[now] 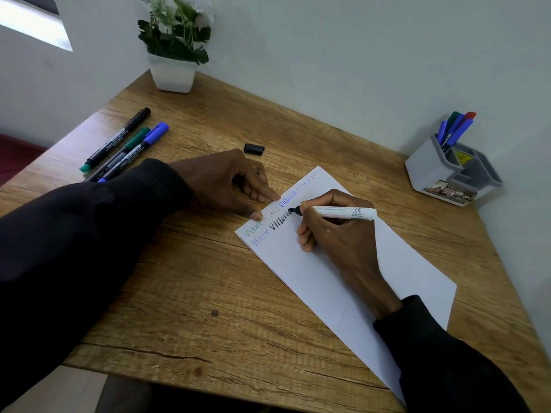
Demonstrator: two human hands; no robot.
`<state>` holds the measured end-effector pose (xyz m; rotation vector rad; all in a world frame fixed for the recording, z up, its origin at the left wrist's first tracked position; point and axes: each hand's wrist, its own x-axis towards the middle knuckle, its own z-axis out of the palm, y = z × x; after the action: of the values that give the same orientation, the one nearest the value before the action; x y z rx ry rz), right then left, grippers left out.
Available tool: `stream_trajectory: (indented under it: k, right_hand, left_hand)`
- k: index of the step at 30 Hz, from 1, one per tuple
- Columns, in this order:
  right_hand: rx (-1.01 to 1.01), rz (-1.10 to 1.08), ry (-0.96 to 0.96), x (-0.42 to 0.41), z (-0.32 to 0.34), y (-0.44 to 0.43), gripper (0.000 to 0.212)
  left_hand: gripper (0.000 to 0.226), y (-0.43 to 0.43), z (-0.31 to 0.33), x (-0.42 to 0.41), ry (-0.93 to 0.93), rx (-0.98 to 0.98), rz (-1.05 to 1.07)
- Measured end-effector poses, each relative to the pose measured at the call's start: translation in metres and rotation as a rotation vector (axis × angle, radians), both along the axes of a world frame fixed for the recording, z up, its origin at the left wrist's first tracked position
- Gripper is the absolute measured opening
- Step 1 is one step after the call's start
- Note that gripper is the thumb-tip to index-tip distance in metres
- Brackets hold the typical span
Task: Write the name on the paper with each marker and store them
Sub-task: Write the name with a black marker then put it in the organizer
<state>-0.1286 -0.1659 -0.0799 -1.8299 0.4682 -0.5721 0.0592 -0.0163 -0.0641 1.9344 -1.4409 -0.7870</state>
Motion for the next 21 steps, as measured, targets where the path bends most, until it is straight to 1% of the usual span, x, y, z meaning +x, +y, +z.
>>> stream_trajectory:
  k: [5,7,11,16,19,21]
  right_hand:
    - [0.025,-0.029,0.02,0.002,-0.001,-0.001,0.012]
    - [0.069,-0.041,0.005,0.001,-0.001,-0.002,0.012]
    - [0.219,-0.057,-0.035,0.001,0.002,-0.006,0.013]
    - [0.454,-0.04,-0.02,0.004,0.014,-0.013,0.017]
    - [0.597,-0.002,-0.008,0.004,0.023,-0.018,0.01]
    - [0.649,0.026,-0.05,0.0,0.034,-0.023,0.011]
  left_hand:
    - [0.046,0.0,-0.001,0.0,0.016,0.012,0.003]
    - [0.045,0.0,0.0,0.0,0.005,0.015,-0.002]
    - [0.041,0.002,0.001,0.0,0.038,0.012,0.008]
    - [0.043,0.003,0.001,0.001,0.06,-0.016,-0.002]
    - [0.039,0.004,0.003,0.001,0.106,-0.113,0.057]
    - [0.034,0.004,0.003,0.003,0.078,-0.233,0.177]
